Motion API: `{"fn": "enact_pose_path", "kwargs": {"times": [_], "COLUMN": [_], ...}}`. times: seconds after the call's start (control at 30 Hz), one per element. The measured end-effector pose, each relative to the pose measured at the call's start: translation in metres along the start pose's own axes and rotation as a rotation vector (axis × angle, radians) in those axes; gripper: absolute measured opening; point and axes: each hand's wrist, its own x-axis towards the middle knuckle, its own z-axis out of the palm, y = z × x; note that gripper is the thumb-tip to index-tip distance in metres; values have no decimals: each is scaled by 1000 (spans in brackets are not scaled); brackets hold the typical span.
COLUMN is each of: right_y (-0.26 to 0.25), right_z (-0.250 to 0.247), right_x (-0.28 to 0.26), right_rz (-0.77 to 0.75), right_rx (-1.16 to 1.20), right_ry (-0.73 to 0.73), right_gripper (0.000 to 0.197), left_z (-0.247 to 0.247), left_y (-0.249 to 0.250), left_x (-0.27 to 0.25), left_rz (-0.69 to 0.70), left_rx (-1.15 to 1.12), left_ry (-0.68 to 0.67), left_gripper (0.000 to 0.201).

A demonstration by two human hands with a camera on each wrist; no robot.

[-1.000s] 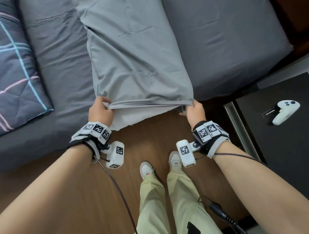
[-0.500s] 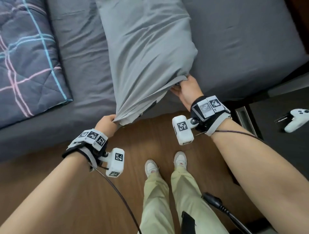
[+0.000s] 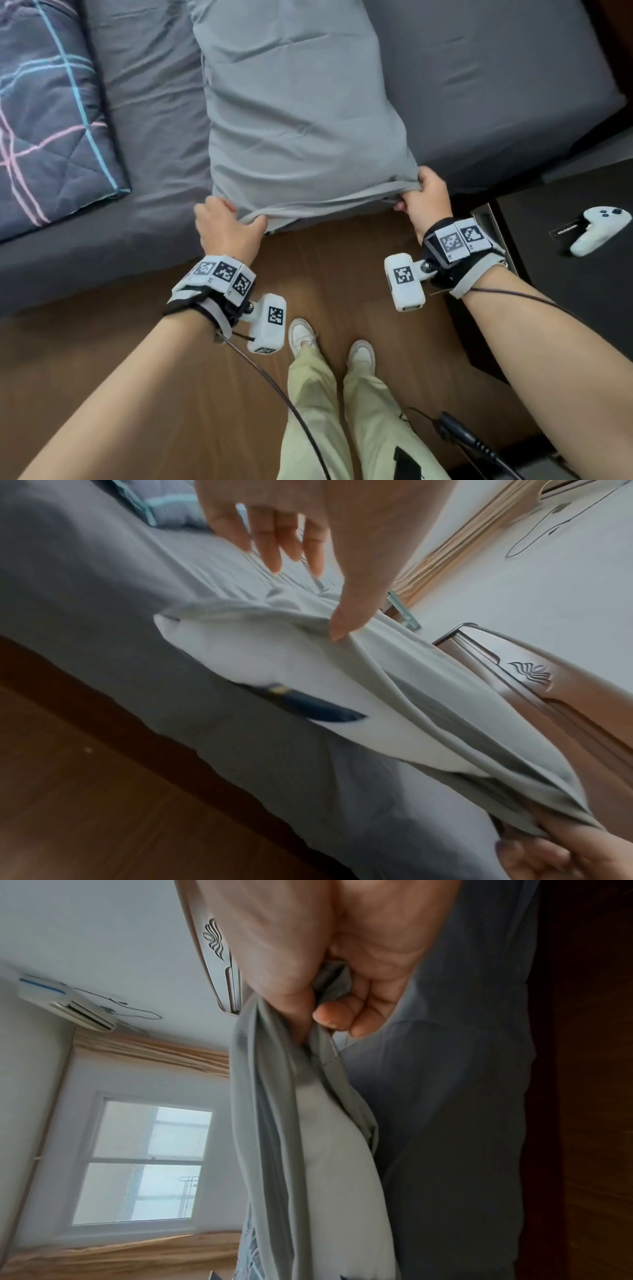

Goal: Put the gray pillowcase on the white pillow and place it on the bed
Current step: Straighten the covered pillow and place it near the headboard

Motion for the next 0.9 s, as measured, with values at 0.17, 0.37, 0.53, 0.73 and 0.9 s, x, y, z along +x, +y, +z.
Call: {"fn": "enact_pose_path", "kwargs": {"times": [0.17, 0.37, 0.53, 0.73, 0.9], "right_y": [-3, 2, 11, 27, 28], "right_z": [-17, -32, -44, -65, -49], "right_x": [-3, -9, -22, -45, -50], "right_rz": [-89, -144, -236, -247, -193], "right_rx": [-63, -137, -242, -406, -335], "right_ry": [-69, -82, -144, -203, -156], "right_gripper": [27, 21, 17, 22, 19], "left_z": [35, 68, 52, 23, 26], "left_y": [21, 50, 88, 120, 92], "left_x": [-38, -34, -12, 18, -8], "left_rz": [-184, -401, -324, -312, -313], "left_rx": [-212, -1075, -1455, -1362, -1267], "left_ry": [-670, -711, -674, -472, -585], "left_gripper": [33, 36, 25, 33, 35]}}
